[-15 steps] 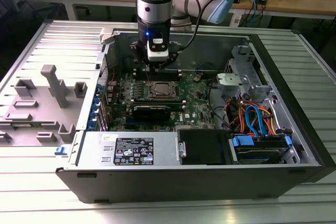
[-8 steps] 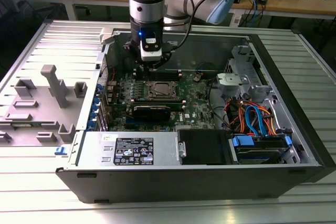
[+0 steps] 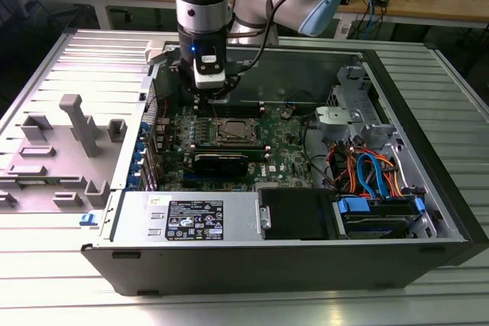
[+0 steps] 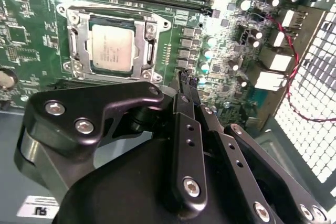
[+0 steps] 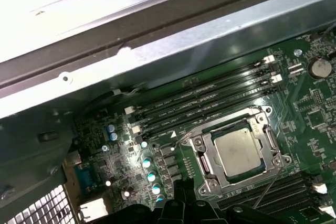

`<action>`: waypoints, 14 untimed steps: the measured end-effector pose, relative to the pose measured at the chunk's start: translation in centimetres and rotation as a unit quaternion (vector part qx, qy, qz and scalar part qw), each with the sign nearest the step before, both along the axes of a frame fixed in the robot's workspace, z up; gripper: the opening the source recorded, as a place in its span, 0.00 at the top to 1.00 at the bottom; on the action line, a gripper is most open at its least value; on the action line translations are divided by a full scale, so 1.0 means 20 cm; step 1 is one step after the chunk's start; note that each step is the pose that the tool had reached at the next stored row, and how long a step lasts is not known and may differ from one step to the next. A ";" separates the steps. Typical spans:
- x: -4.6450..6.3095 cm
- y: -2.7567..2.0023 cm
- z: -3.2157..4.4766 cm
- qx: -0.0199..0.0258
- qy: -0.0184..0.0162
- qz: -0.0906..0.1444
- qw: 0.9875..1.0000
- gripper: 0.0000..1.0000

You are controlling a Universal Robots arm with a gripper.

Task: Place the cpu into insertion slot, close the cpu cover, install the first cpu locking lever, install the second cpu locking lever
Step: 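Install the first cpu locking lever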

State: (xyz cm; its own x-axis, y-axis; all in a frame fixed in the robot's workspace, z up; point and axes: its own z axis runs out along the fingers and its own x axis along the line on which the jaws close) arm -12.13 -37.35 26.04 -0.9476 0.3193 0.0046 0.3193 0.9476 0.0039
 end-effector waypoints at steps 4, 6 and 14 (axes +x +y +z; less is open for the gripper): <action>0.00 0.000 -0.003 0.000 0.000 0.029 1.000 0.89; 0.00 0.000 -0.003 0.000 0.000 0.029 1.000 0.89; -0.01 0.000 -0.003 0.000 0.000 0.029 1.000 0.89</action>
